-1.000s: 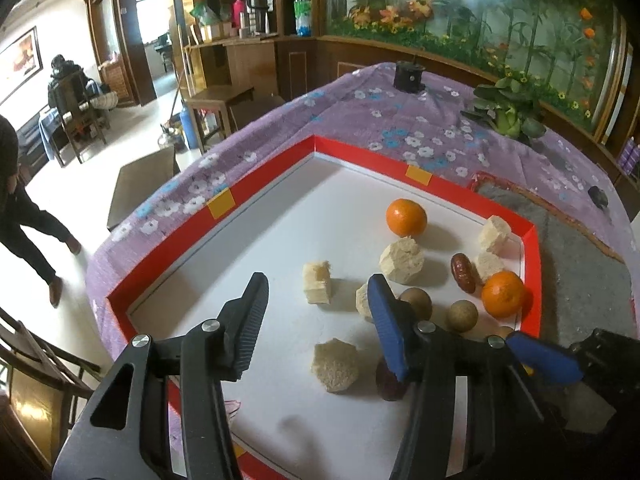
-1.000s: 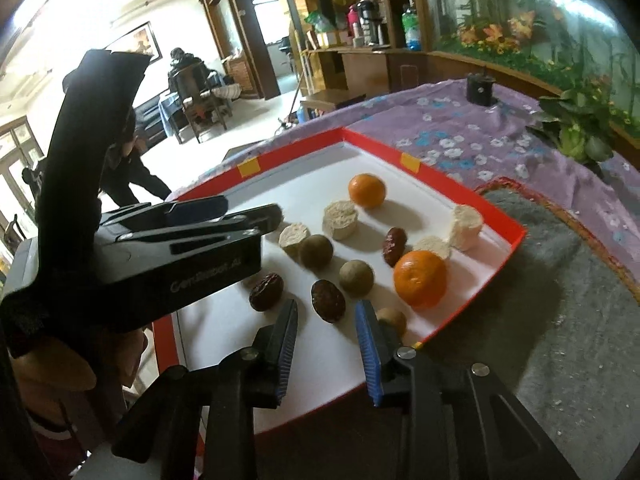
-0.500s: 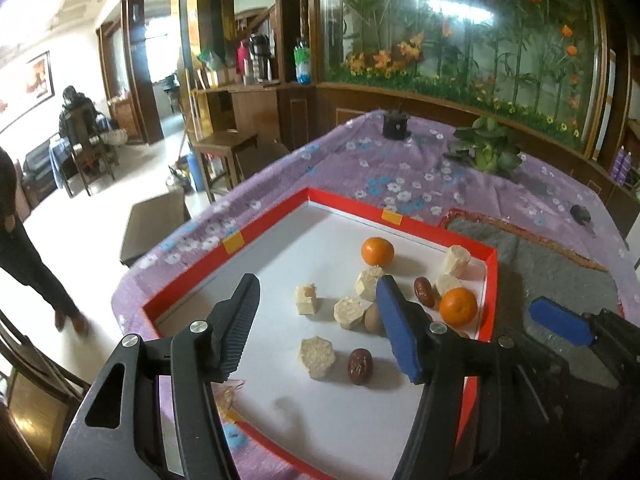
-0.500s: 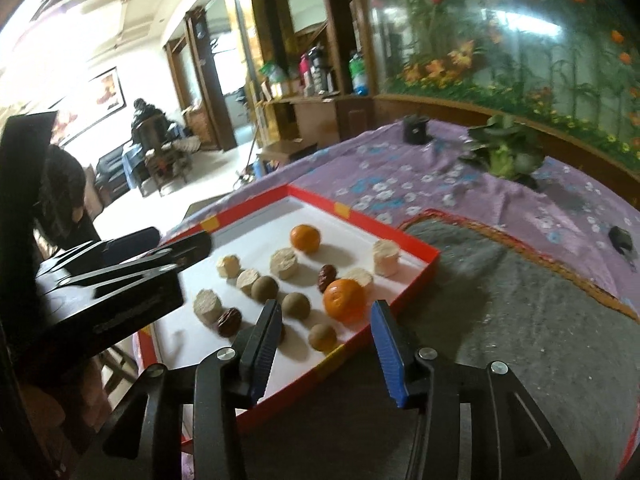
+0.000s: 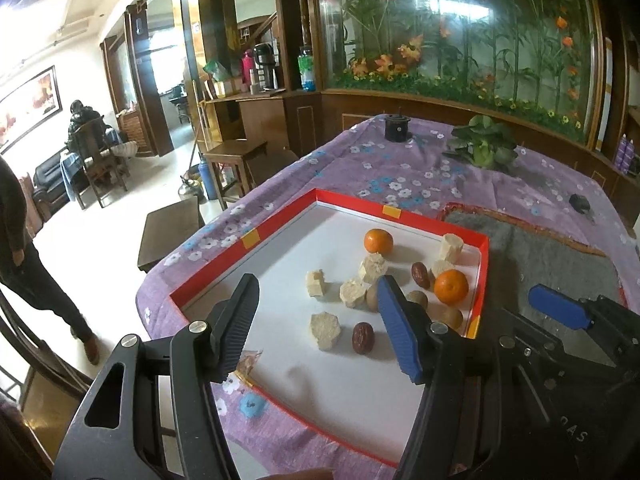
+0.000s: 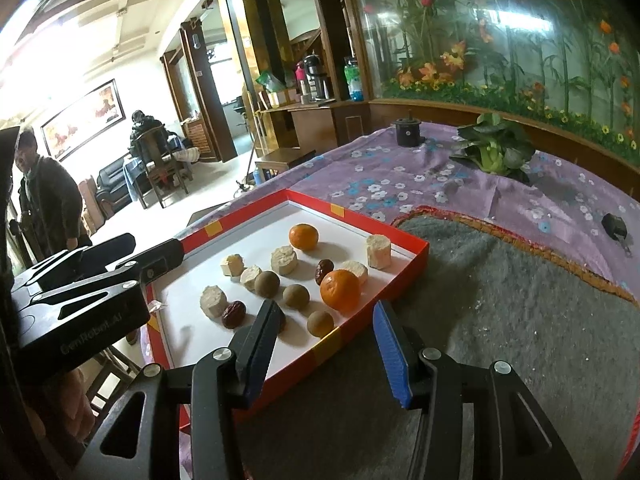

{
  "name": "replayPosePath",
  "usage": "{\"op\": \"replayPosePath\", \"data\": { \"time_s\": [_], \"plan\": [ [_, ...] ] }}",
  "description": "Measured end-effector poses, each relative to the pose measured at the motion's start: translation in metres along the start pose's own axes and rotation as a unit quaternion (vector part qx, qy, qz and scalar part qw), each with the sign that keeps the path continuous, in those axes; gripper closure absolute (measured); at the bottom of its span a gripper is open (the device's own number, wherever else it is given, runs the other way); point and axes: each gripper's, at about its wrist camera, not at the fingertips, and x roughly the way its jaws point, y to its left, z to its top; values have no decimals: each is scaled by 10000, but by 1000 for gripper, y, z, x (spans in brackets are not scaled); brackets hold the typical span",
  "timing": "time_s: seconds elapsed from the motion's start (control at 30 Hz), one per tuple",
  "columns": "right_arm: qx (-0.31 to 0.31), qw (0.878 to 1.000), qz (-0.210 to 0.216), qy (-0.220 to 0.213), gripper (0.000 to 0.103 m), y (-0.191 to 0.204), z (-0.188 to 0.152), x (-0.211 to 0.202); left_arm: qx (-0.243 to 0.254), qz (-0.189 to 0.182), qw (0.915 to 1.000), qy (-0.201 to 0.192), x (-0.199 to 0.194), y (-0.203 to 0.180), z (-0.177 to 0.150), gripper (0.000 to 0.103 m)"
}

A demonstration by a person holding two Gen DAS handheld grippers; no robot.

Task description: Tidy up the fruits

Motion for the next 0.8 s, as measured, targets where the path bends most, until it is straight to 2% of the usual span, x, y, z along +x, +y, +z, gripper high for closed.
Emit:
{"op": "replayPosePath", "data": {
  "time_s": [0.5, 0.8],
  "plan": [
    [-54, 10000, -19, -7, 56, 1, -2, -5, -40, -55, 9999, 86, -2, -1, -1, 41],
    [-133, 9999, -34, 28, 56, 5, 1, -4, -95, 45, 9999, 41, 3, 3, 0, 41]
  ]
}}
